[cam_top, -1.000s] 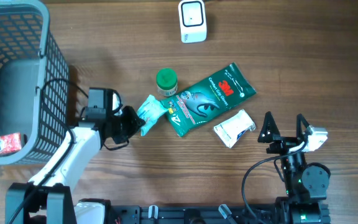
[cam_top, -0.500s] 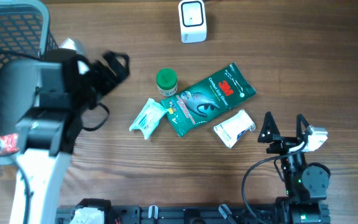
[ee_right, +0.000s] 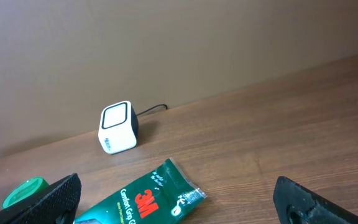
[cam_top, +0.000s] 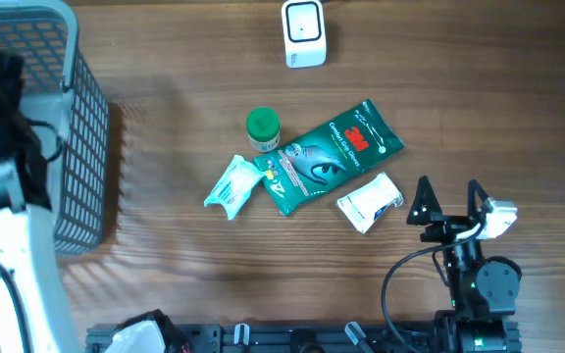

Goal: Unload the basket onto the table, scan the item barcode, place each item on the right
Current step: 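Reach the left gripper into the basket and grasp the orange Kleenex pack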

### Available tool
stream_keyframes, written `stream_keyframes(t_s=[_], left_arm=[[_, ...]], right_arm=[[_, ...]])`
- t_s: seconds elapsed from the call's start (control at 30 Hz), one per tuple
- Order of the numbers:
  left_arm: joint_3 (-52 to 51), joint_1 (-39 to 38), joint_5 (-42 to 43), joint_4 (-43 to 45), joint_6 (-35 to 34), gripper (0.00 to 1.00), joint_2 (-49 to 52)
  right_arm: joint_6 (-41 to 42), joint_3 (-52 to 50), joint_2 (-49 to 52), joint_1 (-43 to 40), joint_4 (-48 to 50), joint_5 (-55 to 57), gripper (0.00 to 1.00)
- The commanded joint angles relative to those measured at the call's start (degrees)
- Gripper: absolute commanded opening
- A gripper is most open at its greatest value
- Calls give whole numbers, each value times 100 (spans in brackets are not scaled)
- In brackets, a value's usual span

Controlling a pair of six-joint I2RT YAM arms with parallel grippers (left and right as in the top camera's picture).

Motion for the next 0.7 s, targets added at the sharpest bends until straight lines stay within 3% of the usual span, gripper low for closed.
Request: stream_keyframes(t_s=[0.0, 0.27, 0.5, 0.67], left_arm=[[-9, 699, -74, -413, -555, 100, 752], [-11, 1145, 356, -1005, -1692, 100, 2514], [-11, 1156, 437, -1491, -2955, 100, 3123], [-11, 1161, 437, -1591, -3158, 100, 3329]], right_arm=[[-11, -7, -7, -17, 17, -48, 100], [-11, -7, -7, -17, 17, -48, 100], [-11, -7, -7, -17, 17, -48, 100], [-9, -7, -7, -17, 17, -48, 100]])
